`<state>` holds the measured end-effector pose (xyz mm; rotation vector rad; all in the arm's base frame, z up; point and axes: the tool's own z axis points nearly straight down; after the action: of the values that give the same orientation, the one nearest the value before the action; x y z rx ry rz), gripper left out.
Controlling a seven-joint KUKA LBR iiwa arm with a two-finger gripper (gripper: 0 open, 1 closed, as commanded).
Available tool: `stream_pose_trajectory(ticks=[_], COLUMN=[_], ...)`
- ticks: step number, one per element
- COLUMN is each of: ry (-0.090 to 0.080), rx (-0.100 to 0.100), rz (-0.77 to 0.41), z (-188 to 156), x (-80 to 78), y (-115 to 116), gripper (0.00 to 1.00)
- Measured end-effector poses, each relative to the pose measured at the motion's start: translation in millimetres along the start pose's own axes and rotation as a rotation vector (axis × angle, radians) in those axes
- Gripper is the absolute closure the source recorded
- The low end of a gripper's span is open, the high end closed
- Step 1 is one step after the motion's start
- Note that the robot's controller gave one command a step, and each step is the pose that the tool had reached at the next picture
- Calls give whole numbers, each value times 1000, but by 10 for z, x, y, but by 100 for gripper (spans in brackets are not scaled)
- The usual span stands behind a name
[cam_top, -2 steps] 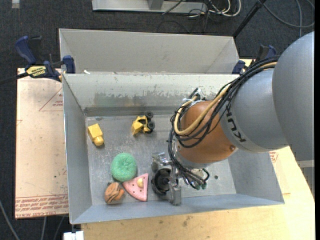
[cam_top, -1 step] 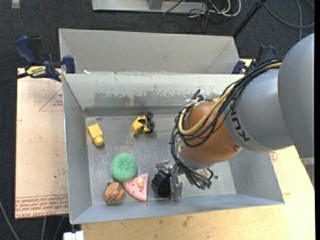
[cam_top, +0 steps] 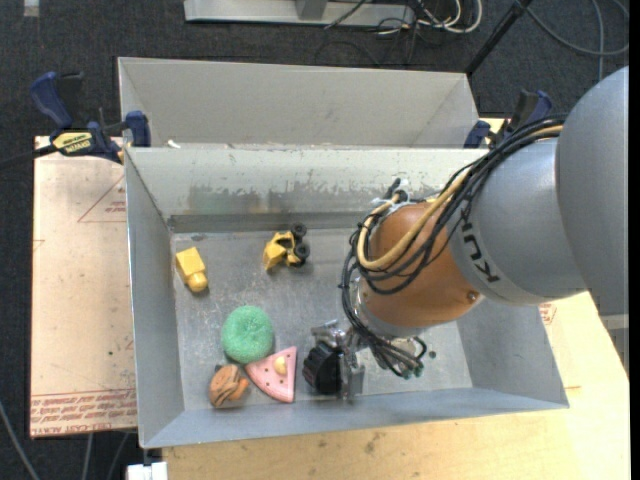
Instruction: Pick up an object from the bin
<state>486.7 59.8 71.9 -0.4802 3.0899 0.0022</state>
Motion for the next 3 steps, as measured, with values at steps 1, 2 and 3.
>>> stream_pose_trajectory(ticks=[1,2,3], ry=[4,14,16], rx=[0,-2,-2], rz=[0,0,1], z=[-26,-109,-267], x=[2,19,18], y=[0,6,8], gripper=[100,100,100])
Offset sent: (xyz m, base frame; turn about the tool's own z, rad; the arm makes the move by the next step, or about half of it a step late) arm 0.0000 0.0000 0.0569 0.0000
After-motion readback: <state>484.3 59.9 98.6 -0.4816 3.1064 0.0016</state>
